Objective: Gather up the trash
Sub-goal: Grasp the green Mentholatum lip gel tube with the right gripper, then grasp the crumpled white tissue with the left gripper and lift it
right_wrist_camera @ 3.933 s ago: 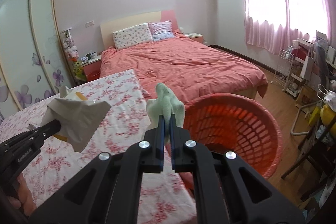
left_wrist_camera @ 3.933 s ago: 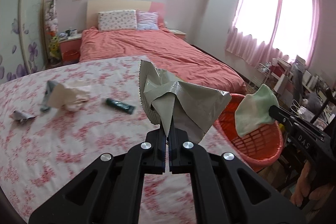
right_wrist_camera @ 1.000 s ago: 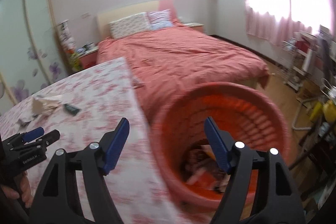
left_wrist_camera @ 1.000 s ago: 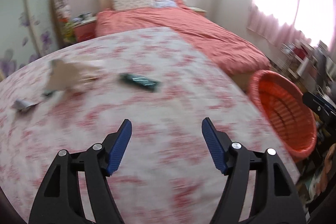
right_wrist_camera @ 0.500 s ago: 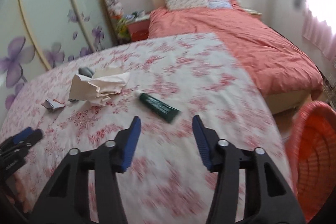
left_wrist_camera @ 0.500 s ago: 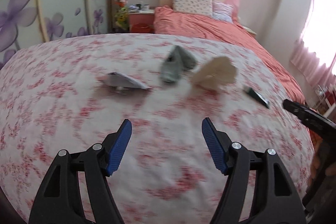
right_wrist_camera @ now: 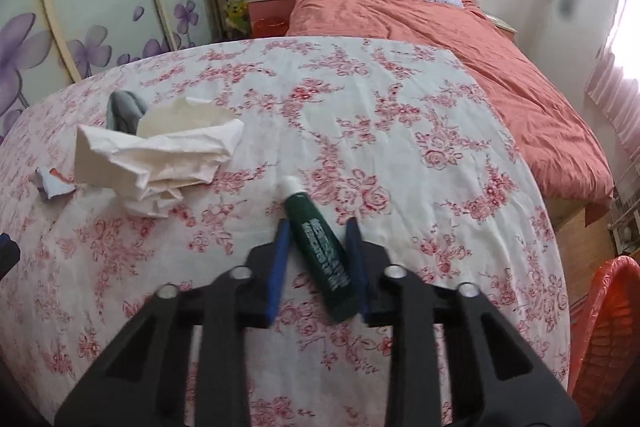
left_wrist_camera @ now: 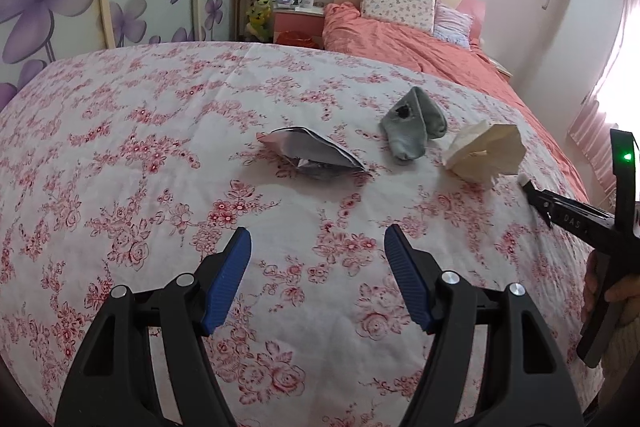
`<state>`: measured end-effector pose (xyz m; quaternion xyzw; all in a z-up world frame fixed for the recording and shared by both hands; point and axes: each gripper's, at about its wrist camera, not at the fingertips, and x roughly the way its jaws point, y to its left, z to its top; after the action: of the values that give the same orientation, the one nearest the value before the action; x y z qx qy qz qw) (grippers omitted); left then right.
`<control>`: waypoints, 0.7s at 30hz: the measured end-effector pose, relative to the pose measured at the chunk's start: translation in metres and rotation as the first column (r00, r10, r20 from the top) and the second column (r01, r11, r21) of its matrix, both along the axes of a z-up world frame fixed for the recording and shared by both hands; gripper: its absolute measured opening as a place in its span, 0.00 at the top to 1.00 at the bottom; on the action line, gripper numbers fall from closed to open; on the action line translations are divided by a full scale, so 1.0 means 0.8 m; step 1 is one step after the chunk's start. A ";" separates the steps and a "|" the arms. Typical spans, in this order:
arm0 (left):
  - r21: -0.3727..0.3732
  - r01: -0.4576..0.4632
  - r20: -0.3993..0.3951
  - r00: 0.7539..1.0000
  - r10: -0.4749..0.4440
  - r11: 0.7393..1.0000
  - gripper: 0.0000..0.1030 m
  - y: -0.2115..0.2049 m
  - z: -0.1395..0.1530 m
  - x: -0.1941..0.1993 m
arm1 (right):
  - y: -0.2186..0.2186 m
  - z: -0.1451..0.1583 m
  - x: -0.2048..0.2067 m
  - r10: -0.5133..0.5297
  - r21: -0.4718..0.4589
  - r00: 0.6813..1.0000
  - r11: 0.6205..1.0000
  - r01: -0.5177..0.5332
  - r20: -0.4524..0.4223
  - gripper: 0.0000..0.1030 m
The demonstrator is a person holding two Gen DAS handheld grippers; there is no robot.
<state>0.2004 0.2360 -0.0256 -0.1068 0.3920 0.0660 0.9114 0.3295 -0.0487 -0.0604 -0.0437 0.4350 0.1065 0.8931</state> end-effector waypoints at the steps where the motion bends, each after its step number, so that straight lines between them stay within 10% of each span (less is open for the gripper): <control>1: -0.001 -0.001 -0.003 1.000 0.001 1.000 0.33 0.000 -0.001 0.001 | -0.001 -0.001 0.000 -0.005 0.002 1.000 1.000 0.005 0.002 0.77; 21: -0.024 0.001 0.010 1.000 0.000 1.000 0.34 -0.001 0.006 0.013 | -0.007 0.000 -0.014 -0.018 0.023 1.000 1.000 0.017 0.019 0.81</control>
<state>0.2109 0.2354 -0.0209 -0.1182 0.3883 0.0605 0.9119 0.3185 -0.0546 -0.0605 -0.0309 0.4254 0.1033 0.8986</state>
